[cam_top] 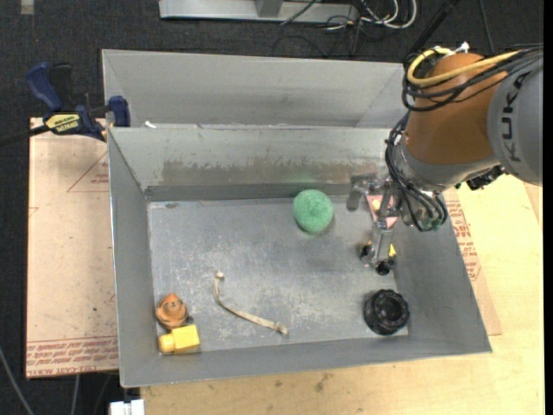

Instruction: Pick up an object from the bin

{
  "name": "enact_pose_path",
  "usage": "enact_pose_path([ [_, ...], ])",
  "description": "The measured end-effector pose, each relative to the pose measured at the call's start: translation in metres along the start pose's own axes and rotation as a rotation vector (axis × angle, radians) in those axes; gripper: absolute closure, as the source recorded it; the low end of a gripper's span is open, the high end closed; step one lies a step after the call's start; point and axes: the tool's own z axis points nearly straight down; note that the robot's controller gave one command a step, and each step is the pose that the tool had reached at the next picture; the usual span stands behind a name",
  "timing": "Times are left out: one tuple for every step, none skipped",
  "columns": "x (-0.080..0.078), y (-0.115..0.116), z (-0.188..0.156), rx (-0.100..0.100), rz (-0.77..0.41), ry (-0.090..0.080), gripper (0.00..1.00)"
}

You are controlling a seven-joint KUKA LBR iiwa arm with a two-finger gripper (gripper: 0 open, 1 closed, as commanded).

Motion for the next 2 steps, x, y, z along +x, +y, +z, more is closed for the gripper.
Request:
enact_pose_path([
  [-0.002, 0.000, -0.005, 0.001, -0.002, -0.008, 0.00],
  [-0.025, 0.026, 0.050, 0.001, 0.027, -0.016, 0.00],
])
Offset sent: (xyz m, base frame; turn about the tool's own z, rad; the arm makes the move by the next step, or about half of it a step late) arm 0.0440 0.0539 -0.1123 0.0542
